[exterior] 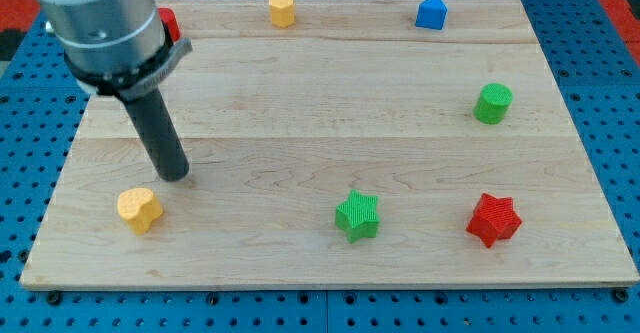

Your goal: Adjust the green star at the bottom center of the board

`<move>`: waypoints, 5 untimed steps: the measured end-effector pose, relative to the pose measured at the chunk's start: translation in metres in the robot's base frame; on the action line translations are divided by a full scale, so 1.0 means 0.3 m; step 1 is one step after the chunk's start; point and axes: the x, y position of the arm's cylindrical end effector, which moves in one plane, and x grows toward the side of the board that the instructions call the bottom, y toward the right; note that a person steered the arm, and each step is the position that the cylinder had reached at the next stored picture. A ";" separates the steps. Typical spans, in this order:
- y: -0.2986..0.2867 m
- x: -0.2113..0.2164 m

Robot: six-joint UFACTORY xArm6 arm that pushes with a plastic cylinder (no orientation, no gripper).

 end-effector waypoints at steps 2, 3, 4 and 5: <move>-0.134 0.030; 0.127 -0.118; 0.465 -0.107; 0.742 -0.058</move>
